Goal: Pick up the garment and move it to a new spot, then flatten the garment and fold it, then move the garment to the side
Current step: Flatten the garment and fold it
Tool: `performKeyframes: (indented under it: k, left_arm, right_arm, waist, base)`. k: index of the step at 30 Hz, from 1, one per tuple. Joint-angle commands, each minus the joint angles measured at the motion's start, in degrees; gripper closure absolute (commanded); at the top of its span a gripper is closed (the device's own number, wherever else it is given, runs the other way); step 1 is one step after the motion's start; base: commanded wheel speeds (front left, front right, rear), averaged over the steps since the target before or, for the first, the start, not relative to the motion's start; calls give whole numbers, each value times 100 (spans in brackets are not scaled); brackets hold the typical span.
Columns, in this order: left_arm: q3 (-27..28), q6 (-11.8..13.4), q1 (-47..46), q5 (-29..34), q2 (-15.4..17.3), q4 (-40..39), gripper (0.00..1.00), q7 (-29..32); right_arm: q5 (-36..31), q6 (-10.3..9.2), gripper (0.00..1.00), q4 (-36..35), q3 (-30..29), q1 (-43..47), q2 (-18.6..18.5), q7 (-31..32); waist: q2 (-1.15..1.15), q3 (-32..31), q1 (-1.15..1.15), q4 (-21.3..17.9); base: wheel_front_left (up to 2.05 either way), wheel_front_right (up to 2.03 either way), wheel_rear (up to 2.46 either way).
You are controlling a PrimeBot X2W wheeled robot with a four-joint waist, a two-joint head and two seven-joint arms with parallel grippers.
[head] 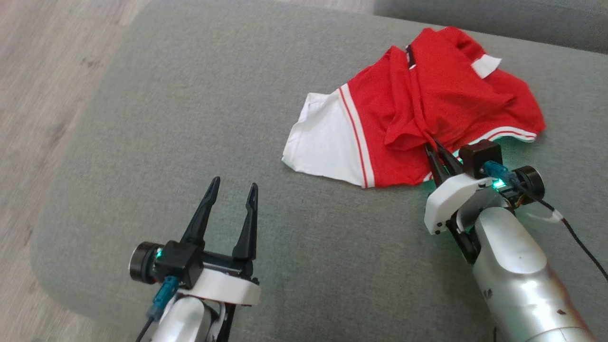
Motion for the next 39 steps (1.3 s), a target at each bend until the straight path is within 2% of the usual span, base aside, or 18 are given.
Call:
performKeyframes:
  k: [1, 5, 10, 15, 20, 27, 28, 29, 31, 34, 39]
  left_arm:
    - [274, -37, -86, 96, -9, -117, 0, -46]
    - [395, -54, -22, 142, -18, -112, 0, -46]
    - [616, -64, 162, 205, -25, -134, 0, -46]
    - [825, -69, 351, 237, -26, -127, 0, -46]
    - [912, -121, 339, 349, -19, -158, 0, -46]
    - [996, -170, 318, 439, -34, -138, 0, -46]
    - [999, -178, 320, 450, -36, -131, 0, -46]
    - [1003, -186, 319, 459, -39, -129, 0, -46]
    - [1012, -201, 310, 477, -43, -126, 0, -46]
    - [1031, -222, 293, 509, -46, -126, 0, -46]
    - [1062, -265, 235, 551, -48, -127, 0, -46]
  right_arm:
    - [137, -4, 100, -131, 138, -128, 42, -195]
    - [334, -4, 100, -278, 135, 1, 42, -391]
    - [340, -4, 100, -960, -106, 610, 42, -452]
    - [-123, -4, 100, -2094, -784, 1637, -64, 50]
    - [-234, -4, 100, -3171, -1417, 2492, -213, 599]
    - [-815, -4, 100, -3634, -2129, 2989, -271, 1108]
    - [-958, -4, 75, -3662, -2235, 3015, -248, 1121]
    - [-1069, -4, 0, -3693, -2364, 3017, -206, 1101]
    - [-1224, -4, 0, -3755, -2562, 2984, -106, 1006]
    - [-1088, -4, 0, -3856, -2500, 2865, 8, 695]
    - [-49, -4, 0, -4061, -1496, 2830, 39, -120]
  waist:
    - [0, -143, 0, -144]
    - [0, -344, 0, -361]
    - [0, -692, 0, -855]
    - [0, -942, 0, -1418]
    - [0, -1034, 0, -1802]
    - [0, -1155, 0, -2050]
    - [0, -1165, 0, -2067]
    - [0, -1174, 0, -2081]
    - [0, -1186, 0, -2099]
    - [0, -1190, 0, -2129]
    - [0, -1135, 0, -2147]
  base:
    - [0, 0, 0]
    - [0, 0, 0]
    - [0, 0, 0]
    - [0, 0, 0]
    - [0, 0, 0]
    - [0, 0, 0]
    - [0, 0, 0]
    - [0, 0, 0]
    - [0, 0, 0]
    - [0, 0, 0]
    - [0, 0, 0]
